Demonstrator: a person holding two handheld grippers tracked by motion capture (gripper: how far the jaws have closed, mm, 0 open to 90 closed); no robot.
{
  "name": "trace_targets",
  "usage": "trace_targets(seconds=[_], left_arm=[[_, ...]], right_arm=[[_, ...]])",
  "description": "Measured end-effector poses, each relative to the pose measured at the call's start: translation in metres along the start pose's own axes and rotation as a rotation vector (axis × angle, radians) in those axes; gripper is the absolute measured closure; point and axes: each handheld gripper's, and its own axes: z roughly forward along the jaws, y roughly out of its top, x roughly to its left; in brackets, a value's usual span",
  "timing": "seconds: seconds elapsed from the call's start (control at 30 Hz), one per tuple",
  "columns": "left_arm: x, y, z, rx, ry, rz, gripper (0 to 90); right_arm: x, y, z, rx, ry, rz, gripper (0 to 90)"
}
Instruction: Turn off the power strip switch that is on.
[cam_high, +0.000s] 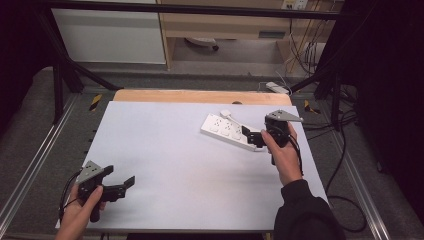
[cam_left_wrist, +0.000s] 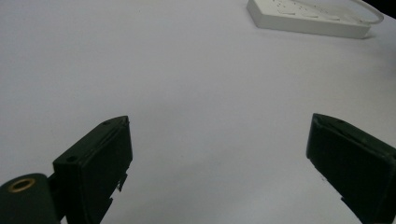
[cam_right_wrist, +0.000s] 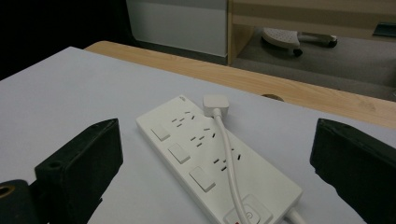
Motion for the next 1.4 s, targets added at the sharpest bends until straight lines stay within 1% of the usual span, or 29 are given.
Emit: trace_targets(seconds=[0.1,0.2,0.47,0.7,0.77,0.9,1.17,1.4], left_arm=[[0.000,0.000,-0.001,0.000,-0.002,-0.004,7.0],[0.001,0.000,-0.001,-0.006,-0.001,-0.006,7.0],[0.001,0.000,-0.002,-0.010,-0.004,-0.018,7.0],[0.002,0.000,-0.003,-0.018,-0.005,-0.017,7.0],[0.002,-0.001,-0.003,-0.018,-0.006,-0.024,7.0],[0.002,-0.001,-0.003,-0.019,-0.006,-0.024,6.9],[0.002,-0.001,-0.004,-0.020,-0.007,-0.027,6.9],[0.003,-0.001,-0.004,-0.023,-0.006,-0.027,6.9]], right_arm=[[-0.002,-0.001,-0.006,-0.004,-0.006,-0.008,2.9],[-0.003,-0.003,-0.012,-0.008,-0.001,-0.001,2.8],[-0.008,-0.008,-0.030,-0.023,-0.012,-0.013,2.9],[-0.015,-0.016,-0.048,-0.045,-0.019,0.007,3.3],[-0.017,-0.018,-0.054,-0.056,-0.022,0.009,3.4],[-0.020,-0.023,-0.063,-0.065,-0.029,0.014,3.8],[-0.025,-0.032,-0.078,-0.078,-0.043,0.020,3.9],[-0.027,-0.040,-0.088,-0.087,-0.054,0.005,4.2]])
